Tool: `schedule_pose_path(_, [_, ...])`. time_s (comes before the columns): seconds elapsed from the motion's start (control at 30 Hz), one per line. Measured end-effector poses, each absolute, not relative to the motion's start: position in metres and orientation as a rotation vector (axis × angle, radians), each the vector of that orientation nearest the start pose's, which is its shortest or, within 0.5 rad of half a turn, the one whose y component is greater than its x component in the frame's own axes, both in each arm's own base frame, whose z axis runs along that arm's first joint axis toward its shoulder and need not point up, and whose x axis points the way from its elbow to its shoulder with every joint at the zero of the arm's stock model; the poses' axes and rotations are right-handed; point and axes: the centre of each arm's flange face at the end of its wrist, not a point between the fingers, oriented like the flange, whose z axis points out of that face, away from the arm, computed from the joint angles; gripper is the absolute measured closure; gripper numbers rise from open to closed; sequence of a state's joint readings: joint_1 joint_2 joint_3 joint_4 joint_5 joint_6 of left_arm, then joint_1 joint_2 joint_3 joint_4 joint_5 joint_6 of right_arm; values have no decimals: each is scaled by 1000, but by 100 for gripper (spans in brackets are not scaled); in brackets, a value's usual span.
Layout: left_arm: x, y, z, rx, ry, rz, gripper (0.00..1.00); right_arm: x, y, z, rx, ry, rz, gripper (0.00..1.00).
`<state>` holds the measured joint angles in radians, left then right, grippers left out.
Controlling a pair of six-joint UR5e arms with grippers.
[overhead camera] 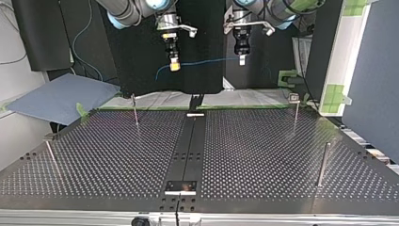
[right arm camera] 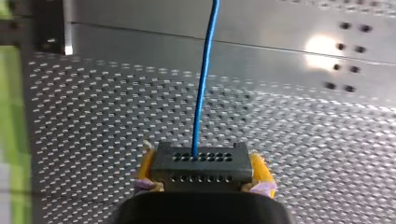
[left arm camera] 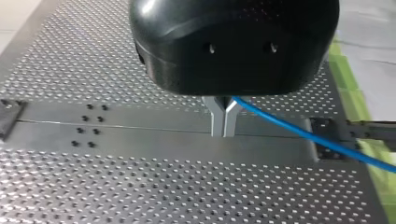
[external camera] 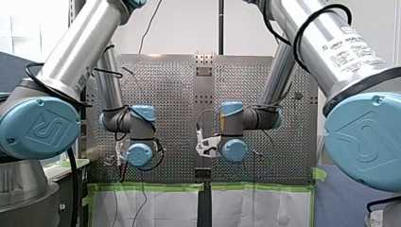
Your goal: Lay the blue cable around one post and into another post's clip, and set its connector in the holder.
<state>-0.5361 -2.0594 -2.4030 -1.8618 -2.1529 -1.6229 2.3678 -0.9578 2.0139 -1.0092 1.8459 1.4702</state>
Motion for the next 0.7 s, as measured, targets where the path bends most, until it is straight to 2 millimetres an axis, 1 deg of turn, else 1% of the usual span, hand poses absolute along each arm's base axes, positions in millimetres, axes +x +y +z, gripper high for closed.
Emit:
schedule_pose_path(0.1, [281, -258, 47, -54, 1620, 21, 99, 451, -292, 55, 1667, -837, 1458, 100])
schedule_pose_path(0.2, [280, -258, 45, -51, 1626, 25, 99, 450, -292, 52, 1673, -839, 1452, 100])
schedule_pose_path(0.7, [280, -258, 44, -50, 1628, 26, 99, 450, -291, 51, 1675, -840, 1450, 100])
